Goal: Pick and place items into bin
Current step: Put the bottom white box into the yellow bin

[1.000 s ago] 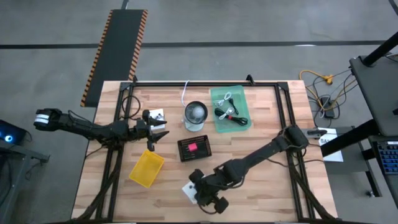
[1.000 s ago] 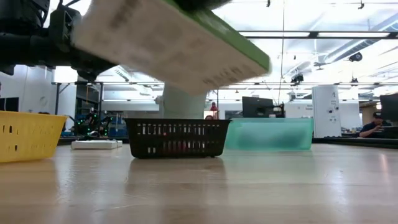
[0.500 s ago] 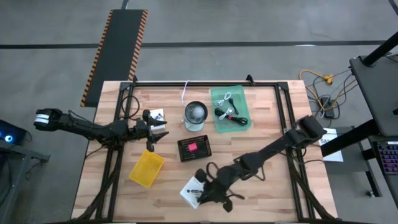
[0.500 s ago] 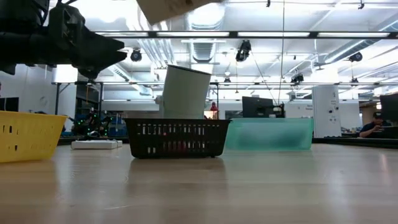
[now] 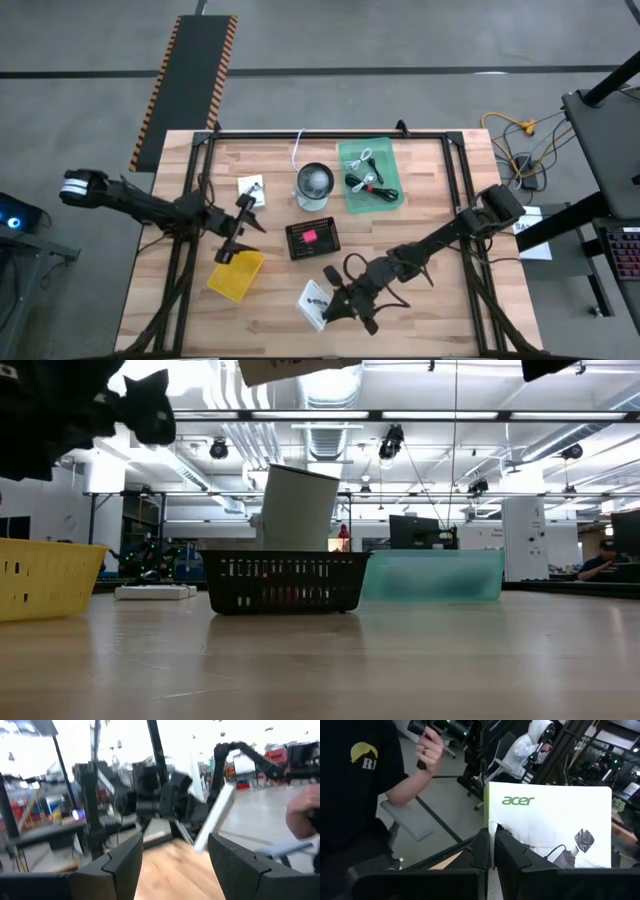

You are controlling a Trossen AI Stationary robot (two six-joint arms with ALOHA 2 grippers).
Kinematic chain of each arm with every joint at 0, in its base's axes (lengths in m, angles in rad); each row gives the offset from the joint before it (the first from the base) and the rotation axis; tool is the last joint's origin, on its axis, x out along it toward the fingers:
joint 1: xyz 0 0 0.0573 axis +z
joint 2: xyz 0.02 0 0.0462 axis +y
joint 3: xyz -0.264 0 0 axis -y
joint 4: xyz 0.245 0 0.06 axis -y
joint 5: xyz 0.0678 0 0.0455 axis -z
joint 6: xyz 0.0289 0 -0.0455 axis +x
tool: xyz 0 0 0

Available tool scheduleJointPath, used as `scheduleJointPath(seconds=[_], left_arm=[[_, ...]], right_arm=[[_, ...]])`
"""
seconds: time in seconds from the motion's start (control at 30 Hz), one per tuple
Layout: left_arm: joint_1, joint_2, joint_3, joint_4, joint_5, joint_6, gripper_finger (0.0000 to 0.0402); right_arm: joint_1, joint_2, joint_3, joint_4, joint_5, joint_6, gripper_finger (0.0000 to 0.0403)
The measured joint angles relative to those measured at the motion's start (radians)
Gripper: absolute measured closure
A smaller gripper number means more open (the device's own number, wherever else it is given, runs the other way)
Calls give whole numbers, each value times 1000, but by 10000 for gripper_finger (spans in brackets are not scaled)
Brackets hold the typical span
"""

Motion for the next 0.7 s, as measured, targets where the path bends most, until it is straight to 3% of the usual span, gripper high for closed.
scheduleJointPath(seconds=[0.4, 0.6, 0.7], left_arm=[[0, 382, 204, 108, 30, 0, 194], [-1, 492, 313, 121, 262, -1, 194], [-2, 524, 339, 122, 329, 3, 194]], right_arm=[[0, 1, 14, -28, 0, -9, 392], [6, 0, 14, -35, 0, 6, 392], [12, 0, 14, -36, 0, 7, 392]])
